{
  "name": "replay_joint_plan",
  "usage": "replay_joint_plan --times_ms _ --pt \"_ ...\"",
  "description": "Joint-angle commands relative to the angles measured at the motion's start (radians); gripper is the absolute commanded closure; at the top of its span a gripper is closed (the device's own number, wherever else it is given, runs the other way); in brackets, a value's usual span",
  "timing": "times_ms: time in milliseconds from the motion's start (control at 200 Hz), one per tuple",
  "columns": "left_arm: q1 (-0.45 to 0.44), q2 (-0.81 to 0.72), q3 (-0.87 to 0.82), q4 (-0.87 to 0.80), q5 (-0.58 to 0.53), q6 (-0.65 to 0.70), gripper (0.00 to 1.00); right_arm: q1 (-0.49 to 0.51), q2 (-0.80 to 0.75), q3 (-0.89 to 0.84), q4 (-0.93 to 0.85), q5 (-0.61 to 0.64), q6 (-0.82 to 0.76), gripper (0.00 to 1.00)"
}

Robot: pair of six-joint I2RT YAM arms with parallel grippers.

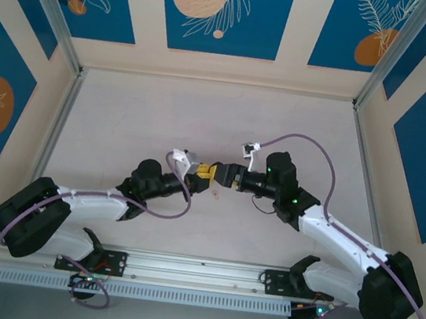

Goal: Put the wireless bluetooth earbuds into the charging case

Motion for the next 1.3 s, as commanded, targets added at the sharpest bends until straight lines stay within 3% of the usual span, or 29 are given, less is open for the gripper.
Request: replay_joint_plan --times_ms 0,80,285,350,570,705,850,950,1295 --pt "-0.004 -0.030 -0.006 -0.008 0.067 0.023 0.84 -0.047 -0.102 -0.002 -0.064 -0.023 -0.189 0.20" --pt "-0.002 -0.034 0.018 -0.055 0.125 0.038 0.84 -0.122 -0.160 -0.002 -0.109 -0.092 -0.313 0.20" --pt "0.007 -0.033 0.058 -0.059 0.264 0.038 0.81 -0.307 -0.245 -0.003 -0.195 -0.405 -0.662 0.23" --pt "0.008 -0.031 0.065 -0.048 0.299 0.037 0.81 -0.330 -0.246 -0.002 -0.228 -0.516 -0.797 0.27" --pt "0.007 0.018 0.095 0.018 0.392 0.014 0.81 -0.352 -0.177 0.045 -0.433 -0.692 -1.079 0.31" --pt "0.007 0.049 0.107 0.080 0.430 -0.018 0.82 -0.357 -0.118 0.105 -0.586 -0.727 -1.202 0.32" --pt "0.008 0.074 0.121 0.123 0.462 -0.052 0.82 -0.360 -0.069 0.131 -0.575 -0.773 -1.242 0.33" --pt "0.007 0.078 0.121 0.144 0.467 -0.061 0.82 -0.356 -0.020 0.167 -0.606 -0.806 -1.291 0.41" --pt "0.007 0.069 0.132 0.140 0.477 -0.064 0.83 -0.343 0.122 0.274 -0.724 -0.860 -1.405 0.52"
